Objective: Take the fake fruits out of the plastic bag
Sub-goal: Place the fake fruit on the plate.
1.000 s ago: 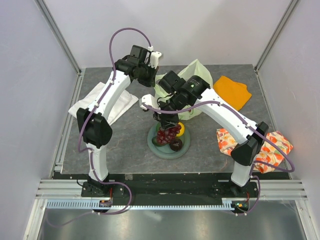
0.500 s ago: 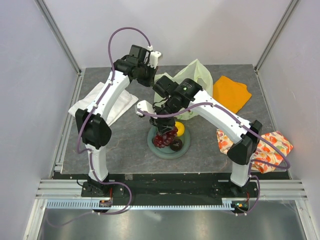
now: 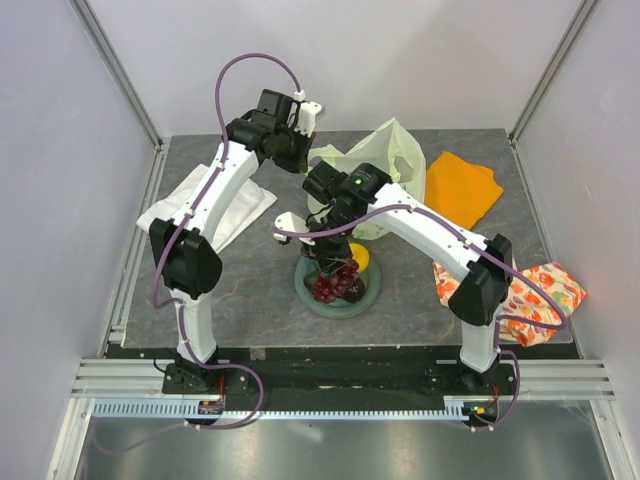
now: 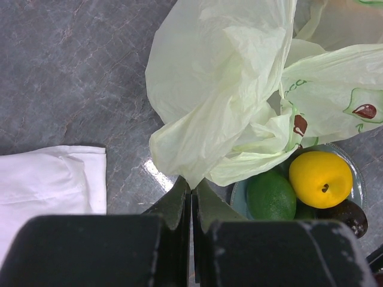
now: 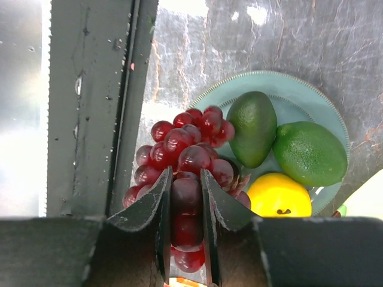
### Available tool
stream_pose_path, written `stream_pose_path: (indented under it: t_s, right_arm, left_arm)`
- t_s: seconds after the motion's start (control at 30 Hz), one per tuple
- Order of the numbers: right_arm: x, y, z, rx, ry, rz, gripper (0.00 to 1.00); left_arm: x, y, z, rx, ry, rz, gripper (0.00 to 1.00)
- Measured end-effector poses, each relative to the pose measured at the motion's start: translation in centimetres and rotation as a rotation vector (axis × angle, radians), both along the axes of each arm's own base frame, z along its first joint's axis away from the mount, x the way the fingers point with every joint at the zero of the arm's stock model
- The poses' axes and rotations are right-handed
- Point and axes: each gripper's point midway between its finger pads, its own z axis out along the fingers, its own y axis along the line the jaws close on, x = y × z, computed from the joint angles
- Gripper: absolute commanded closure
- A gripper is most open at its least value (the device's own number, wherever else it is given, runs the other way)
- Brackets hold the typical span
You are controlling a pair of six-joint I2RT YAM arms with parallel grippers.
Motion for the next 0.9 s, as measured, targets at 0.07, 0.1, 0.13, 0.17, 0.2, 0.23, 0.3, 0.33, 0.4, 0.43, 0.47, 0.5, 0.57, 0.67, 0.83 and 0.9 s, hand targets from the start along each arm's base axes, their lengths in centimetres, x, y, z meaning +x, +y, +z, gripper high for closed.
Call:
stream_pose_path:
  t_s: [0.07,0.1,0.13,0.17,0.2,0.23,0.3,0.33,0.4,0.43,0.47,0.5,0.57,0.67,0.83,0.9]
  right_arm:
    - [0.4,-0.1,-0.7,-0.017,0.002,-0.002,1.0]
    - [0.6,-0.1,-1.1,-0.029,0.004,-0.006,1.0]
    - [0.8,-0.1,-1.6,-0.043,0.008,-0.007,1.0]
    - [1.1,-0.1,-2.2,-0.054,0.013,-0.009,1.0]
    - [1.3,-0.1,-2.7,-0.063,0.02,-0.01,1.0]
    - [1.6,0.0,-3.1,-0.07,0.025,-0.011,1.0]
    - [2.1,0.2,-3.9,-0.081,0.031,-0.011,1.0]
    - [2.2,0.1,-4.2,-0.086,0.034,-0.012,1.0]
    - [2.5,0.0,-4.4,-0.092,0.029,-0.011,1.0]
    - [2.6,-0.1,-4.5,-0.097,0.019,-0.008,1.0]
    - [2.7,-0.2,-4.5,-0.099,0.012,-0.006,1.0]
    - [2.9,-0.3,-4.6,-0.103,0.002,-0.001,1.0]
    - [3.2,-0.5,-4.7,-0.114,-0.018,0.004,0.97]
    - [3.6,-0.7,-4.8,-0.129,-0.038,0.003,0.86]
    - [3.9,-1.0,-5.0,-0.147,-0.052,-0.005,0.55]
    - [4.0,-1.1,-5.2,-0.156,-0.054,-0.012,0.42]
  left_arm:
    - [0.0,0.0,-0.1,0.001,0.001,0.0,0.98]
    - [0.0,0.0,-0.1,0.001,0.002,0.0,0.99]
    - [-0.1,0.0,-0.2,0.002,0.005,0.0,0.98]
    - [-0.1,0.0,-0.3,0.003,0.007,0.0,0.98]
    - [-0.1,0.0,-0.3,0.003,0.008,0.0,0.99]
    - [-0.1,0.0,-0.3,0.004,0.009,0.0,0.98]
    - [-0.1,0.0,-0.3,0.003,0.009,-0.001,0.98]
    - [-0.1,0.0,-0.3,0.003,0.009,-0.001,0.98]
    - [-0.1,0.0,-0.3,0.003,0.009,-0.001,0.99]
    - [-0.1,0.0,-0.3,0.003,0.009,0.0,0.98]
    - [-0.1,0.0,-0.3,0.002,0.009,-0.001,0.98]
    - [-0.1,0.0,-0.3,0.001,0.01,-0.002,0.98]
    - [-0.2,0.0,-0.3,0.001,0.01,-0.003,0.98]
    - [-0.2,0.0,-0.3,-0.001,0.011,-0.004,0.99]
    - [-0.3,-0.2,-0.3,-0.008,0.014,-0.011,0.98]
    - [-0.3,-0.3,-0.3,-0.011,0.016,-0.015,0.98]
